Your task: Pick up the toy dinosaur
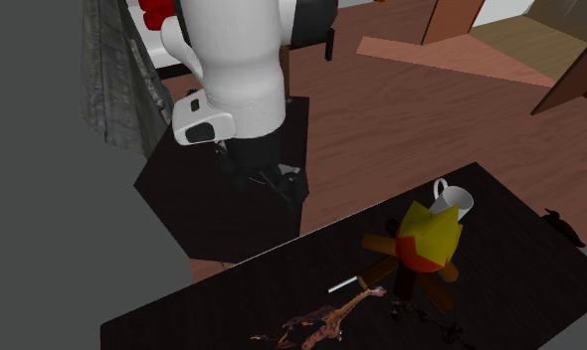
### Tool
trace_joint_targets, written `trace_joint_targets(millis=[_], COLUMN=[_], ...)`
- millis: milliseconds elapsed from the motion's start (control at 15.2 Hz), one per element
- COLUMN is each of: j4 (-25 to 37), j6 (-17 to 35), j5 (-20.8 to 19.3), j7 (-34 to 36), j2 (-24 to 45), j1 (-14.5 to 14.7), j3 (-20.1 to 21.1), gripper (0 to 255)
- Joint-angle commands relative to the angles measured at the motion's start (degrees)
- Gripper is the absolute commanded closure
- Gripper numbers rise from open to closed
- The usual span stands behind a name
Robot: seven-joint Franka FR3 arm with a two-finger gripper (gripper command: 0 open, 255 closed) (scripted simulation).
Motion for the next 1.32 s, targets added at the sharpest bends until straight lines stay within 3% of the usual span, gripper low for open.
trace_joint_targets(millis=[0,528,858,1254], j4=[1.33,10.93,19.44,32.17], j6=[2.4,7.77,8.53,7.51], j5=[-1.64,-13.0,-19.21,-22.81], j7=[4.0,21.24,30.1,37.0], j2=[4.62,24.73,37.19,51.45], j1=[-0.42,1.07,5.47,11.39], j3=[1.9,5.02,2.75,-0.9], gripper=[0,0,0,0])
